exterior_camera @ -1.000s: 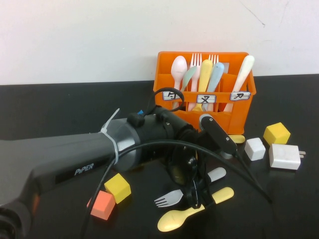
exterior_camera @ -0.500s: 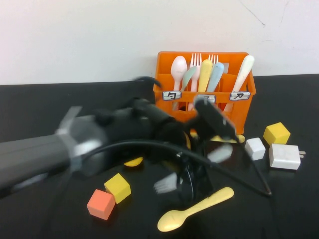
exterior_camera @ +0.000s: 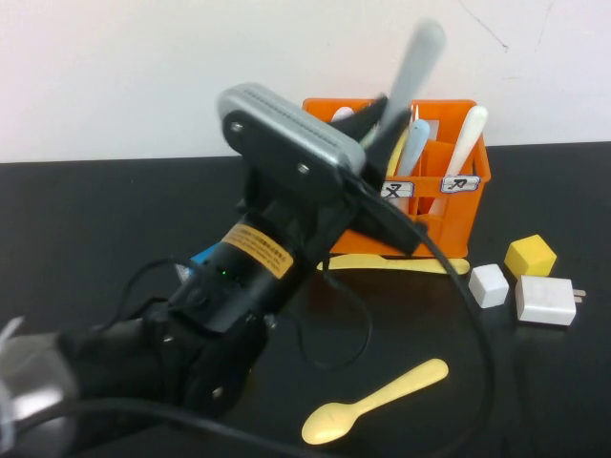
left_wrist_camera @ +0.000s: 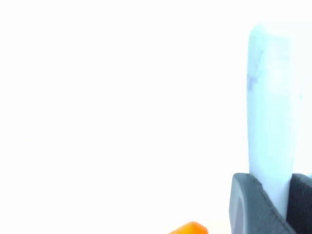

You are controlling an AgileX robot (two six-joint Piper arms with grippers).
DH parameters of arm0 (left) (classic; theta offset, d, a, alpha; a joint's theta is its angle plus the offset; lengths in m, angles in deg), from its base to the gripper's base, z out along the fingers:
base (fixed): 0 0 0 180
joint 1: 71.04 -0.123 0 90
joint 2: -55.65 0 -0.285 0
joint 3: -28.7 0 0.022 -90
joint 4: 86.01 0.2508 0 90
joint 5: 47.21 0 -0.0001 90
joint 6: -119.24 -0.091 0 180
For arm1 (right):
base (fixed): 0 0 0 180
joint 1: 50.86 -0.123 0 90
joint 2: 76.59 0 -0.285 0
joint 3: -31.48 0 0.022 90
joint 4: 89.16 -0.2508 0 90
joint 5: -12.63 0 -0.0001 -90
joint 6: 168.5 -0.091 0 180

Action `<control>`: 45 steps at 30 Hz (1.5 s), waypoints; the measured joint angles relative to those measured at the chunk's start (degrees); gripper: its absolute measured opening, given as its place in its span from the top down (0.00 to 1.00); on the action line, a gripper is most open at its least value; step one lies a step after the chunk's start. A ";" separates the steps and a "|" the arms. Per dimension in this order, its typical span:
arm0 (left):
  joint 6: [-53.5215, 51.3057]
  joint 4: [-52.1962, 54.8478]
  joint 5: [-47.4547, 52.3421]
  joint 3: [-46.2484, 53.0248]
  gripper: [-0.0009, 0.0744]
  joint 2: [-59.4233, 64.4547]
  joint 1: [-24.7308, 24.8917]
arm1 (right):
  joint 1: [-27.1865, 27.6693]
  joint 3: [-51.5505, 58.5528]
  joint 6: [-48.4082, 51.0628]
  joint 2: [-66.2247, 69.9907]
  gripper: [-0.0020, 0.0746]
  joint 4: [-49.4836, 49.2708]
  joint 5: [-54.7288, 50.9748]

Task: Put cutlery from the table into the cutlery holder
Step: Place the fork on the box

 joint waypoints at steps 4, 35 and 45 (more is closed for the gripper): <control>3.03 -3.19 -5.34 -3.34 0.84 4.87 0.00 | 0.00 0.00 0.00 0.00 0.98 0.00 0.00; 7.45 -6.86 7.07 -25.11 0.54 22.14 -5.31 | 0.00 0.00 0.00 0.00 0.98 0.00 0.00; -11.99 -23.27 28.45 -17.32 0.94 0.46 -5.31 | 0.00 0.00 0.00 0.00 0.98 0.00 0.00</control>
